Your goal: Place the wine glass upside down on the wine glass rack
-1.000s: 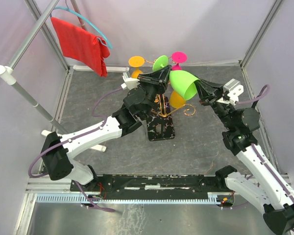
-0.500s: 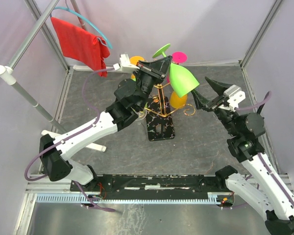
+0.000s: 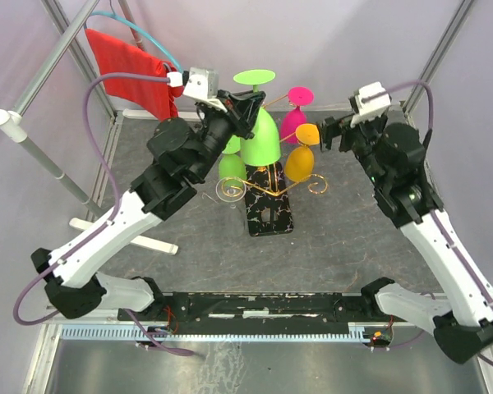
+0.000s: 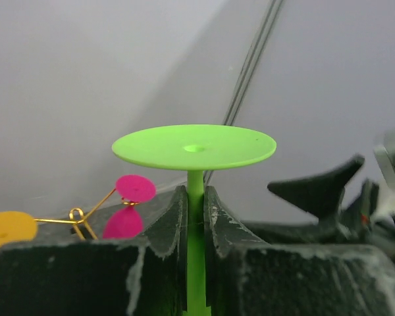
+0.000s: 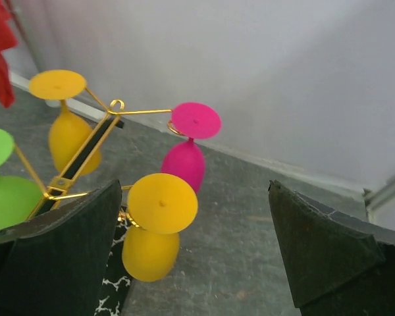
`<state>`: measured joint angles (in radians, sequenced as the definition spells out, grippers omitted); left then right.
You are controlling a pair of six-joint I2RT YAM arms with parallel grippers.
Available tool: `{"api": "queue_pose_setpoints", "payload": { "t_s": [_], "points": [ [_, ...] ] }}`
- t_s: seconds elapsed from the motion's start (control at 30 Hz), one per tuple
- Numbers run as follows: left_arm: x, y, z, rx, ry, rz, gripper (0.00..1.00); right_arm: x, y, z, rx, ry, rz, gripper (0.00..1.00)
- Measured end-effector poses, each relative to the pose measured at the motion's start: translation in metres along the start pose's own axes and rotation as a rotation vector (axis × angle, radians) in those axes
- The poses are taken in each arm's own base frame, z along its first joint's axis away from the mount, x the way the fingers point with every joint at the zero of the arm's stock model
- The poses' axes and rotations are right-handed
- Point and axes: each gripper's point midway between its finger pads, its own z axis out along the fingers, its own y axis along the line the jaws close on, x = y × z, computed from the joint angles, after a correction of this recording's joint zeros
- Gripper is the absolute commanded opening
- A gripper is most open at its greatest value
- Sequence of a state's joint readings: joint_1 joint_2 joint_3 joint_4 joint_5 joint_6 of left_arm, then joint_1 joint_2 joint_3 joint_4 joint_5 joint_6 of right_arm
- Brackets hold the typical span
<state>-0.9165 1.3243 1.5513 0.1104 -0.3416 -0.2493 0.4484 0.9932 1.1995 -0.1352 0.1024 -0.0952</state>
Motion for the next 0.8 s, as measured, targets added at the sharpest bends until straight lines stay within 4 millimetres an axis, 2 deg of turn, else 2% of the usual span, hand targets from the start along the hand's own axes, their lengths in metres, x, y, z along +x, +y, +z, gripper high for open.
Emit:
{"api": "queue_pose_setpoints", "payload": {
  "t_s": [0.07,0.13,0.27,0.4,0.53,0.67,0.73,0.8],
  "points": [
    [-0.005,-0.001,-0.011,0.029,0.021,0.081,0.03,0.002,-0.008,0.012,0.041,0.058,0.004,1.0],
    [-0.008,-0.011,-0.025,0.074,0.03,0.145,0.03,0.006,-0.02,0.021,0.08,0.112,0.017,1.0],
    [0.004,-0.054,-0.057,0.199,0.049,0.276,0.03,0.014,-0.059,0.034,0.166,0.186,0.073,1.0],
    [0.036,-0.101,-0.081,0.334,0.086,0.375,0.03,0.033,-0.101,0.039,0.257,0.257,0.12,1.0],
    [0.07,-0.136,-0.101,0.397,0.109,0.492,0.03,0.066,-0.14,0.032,0.337,0.346,0.177,1.0],
    [0.105,-0.185,-0.138,0.497,0.11,0.593,0.03,0.091,-0.167,0.019,0.385,0.392,0.248,1.0],
    [0.125,-0.194,-0.156,0.528,0.12,0.62,0.03,0.103,-0.176,0.012,0.406,0.413,0.279,1.0],
    [0.145,-0.191,-0.166,0.52,0.126,0.625,0.03,0.114,-0.179,0.008,0.411,0.433,0.305,1.0]
  ]
}}
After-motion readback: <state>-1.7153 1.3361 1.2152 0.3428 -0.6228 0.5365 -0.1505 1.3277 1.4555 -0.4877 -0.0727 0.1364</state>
